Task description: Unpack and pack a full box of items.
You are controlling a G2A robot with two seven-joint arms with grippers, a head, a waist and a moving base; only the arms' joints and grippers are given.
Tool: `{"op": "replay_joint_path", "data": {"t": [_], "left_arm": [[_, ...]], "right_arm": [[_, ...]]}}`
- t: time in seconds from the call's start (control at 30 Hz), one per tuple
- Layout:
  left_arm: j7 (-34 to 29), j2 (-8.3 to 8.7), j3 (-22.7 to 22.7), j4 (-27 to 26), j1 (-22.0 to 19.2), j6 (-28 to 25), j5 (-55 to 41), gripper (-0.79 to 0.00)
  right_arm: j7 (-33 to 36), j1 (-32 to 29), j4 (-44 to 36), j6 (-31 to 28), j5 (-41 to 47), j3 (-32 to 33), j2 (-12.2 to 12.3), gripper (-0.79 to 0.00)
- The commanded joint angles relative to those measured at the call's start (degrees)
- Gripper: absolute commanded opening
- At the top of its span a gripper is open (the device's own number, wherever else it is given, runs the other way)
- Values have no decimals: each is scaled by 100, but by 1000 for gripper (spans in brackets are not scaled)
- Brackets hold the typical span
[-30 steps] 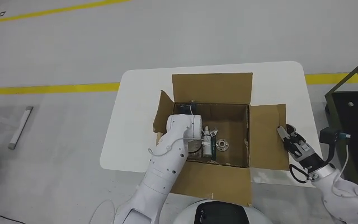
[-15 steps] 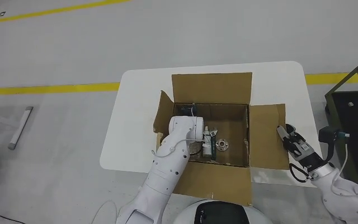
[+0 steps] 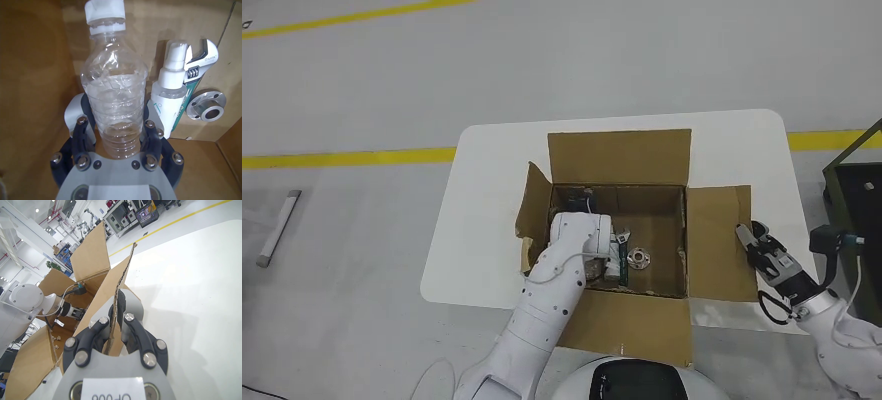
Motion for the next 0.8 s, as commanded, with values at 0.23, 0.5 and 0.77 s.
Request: {"op": "replay_joint_path", "data": {"t": [0.23,0.5,0.77], "left_arm": [[-1,-43,-21,66,-75,-22,7,-785],[-150,-59,-104,-630,-17,-270,-210,-785],[-427,-62,-122,-1641,66,-562,-368,-785]], "right_arm": [[-14,73,28,48,11,47,-3,-785],[-43,238,80,108,-23,277,13,-785],[83,509,348,58,-60,387,35,-785]]}}
